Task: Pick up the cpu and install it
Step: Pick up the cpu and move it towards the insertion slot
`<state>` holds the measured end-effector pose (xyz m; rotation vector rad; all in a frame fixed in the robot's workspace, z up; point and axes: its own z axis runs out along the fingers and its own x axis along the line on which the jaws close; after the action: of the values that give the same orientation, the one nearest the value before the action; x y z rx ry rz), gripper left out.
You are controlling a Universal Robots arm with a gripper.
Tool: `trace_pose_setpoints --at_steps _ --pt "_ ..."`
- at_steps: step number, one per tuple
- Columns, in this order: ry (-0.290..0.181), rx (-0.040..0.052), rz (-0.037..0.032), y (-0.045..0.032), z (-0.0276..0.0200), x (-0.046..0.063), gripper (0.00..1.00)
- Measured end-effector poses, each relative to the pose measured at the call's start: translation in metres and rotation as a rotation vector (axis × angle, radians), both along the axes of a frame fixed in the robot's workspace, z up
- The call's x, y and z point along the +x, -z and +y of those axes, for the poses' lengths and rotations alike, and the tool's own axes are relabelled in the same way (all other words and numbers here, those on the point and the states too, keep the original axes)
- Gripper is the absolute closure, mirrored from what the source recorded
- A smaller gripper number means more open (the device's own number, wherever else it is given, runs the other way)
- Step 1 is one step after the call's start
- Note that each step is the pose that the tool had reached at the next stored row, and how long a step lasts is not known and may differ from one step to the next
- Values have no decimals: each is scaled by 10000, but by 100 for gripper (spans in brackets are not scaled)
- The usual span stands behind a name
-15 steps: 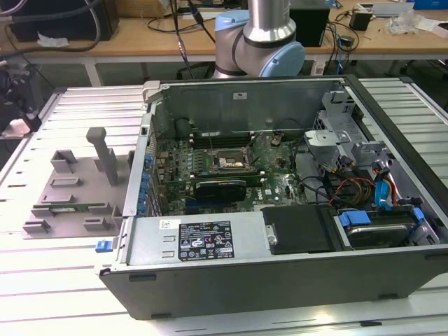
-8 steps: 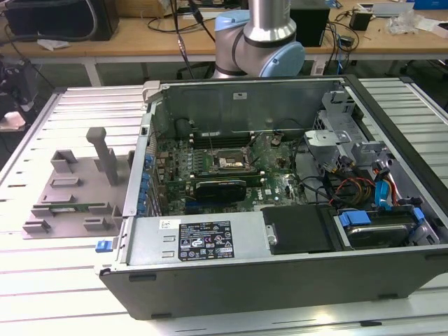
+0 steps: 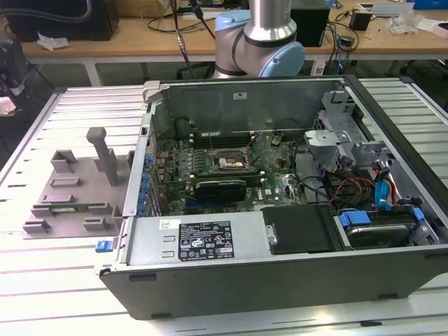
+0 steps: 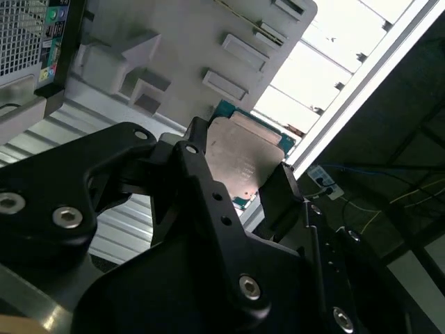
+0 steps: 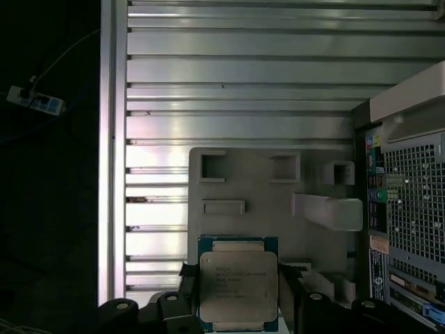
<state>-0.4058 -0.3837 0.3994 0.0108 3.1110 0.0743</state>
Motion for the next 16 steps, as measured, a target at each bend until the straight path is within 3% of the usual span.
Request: trace_pose_setpoints --at_steps 2,16 --pt "-1 2 -3 -67 0 0 45" --pt "0 1 -1 -69 0 186 45"
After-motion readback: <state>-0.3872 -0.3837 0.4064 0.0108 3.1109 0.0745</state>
